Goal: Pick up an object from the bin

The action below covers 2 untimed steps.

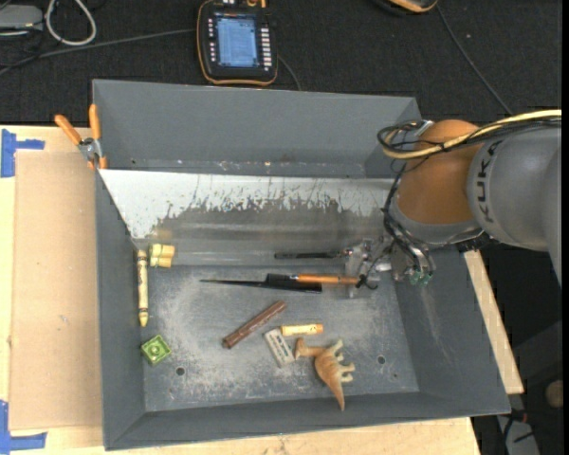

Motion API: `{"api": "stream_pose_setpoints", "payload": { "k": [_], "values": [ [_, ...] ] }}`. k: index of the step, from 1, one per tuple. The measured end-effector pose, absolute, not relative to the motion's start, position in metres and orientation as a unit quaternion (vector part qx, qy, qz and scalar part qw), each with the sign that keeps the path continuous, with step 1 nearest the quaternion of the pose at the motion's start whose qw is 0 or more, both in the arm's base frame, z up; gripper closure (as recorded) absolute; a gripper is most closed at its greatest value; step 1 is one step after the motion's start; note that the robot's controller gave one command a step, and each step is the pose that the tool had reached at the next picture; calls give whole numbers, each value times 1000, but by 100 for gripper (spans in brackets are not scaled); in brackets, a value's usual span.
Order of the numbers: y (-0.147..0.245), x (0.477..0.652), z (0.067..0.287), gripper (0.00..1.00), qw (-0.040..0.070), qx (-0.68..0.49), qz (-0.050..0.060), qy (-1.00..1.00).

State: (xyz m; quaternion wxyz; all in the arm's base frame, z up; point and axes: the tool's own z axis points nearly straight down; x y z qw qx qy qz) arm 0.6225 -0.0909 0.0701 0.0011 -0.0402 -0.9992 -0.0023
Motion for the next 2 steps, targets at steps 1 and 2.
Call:
{"api": "stream_pose_setpoints", "payload": {
  "k": [1, 2],
  "values": [
    [-91, 623, 70, 100, 1, -40, -2, -999],
    [-90, 622, 75, 100, 2, -40, -3, -999]
  ]
}}
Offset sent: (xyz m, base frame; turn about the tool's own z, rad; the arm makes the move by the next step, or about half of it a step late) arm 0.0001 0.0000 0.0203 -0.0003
